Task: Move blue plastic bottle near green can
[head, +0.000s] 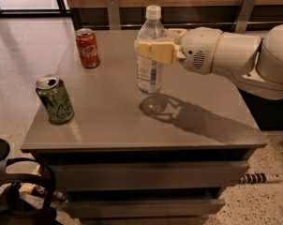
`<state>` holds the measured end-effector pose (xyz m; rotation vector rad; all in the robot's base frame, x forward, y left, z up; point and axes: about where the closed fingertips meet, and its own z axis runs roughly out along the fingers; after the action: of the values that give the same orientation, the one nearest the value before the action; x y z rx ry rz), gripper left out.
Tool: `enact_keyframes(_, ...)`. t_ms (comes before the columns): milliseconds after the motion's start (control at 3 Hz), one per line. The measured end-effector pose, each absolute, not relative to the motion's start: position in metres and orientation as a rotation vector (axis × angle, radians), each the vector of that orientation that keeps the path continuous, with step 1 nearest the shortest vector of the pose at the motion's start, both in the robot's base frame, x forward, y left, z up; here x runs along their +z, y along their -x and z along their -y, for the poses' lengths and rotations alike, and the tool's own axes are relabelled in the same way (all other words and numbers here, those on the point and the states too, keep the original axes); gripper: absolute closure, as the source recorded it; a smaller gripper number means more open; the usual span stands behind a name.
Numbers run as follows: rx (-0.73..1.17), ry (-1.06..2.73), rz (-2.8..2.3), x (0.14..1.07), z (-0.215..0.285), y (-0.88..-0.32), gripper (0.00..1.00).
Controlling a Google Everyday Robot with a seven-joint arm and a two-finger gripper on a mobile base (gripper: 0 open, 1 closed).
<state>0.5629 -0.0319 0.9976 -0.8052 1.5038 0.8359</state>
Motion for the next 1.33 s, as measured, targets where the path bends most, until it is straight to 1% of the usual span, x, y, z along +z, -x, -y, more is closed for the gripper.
enact_keyframes(333, 0.814, 0.810, -1.511, 0.990, 0.006, -0.544, 1.00)
enact_keyframes(667, 0.828, 0.852, -1.475, 0.974, -0.041, -0.519, 1.00)
enact_keyframes(1333, 0.854, 0.980, -1.358, 0.949, -0.108, -0.494, 1.00)
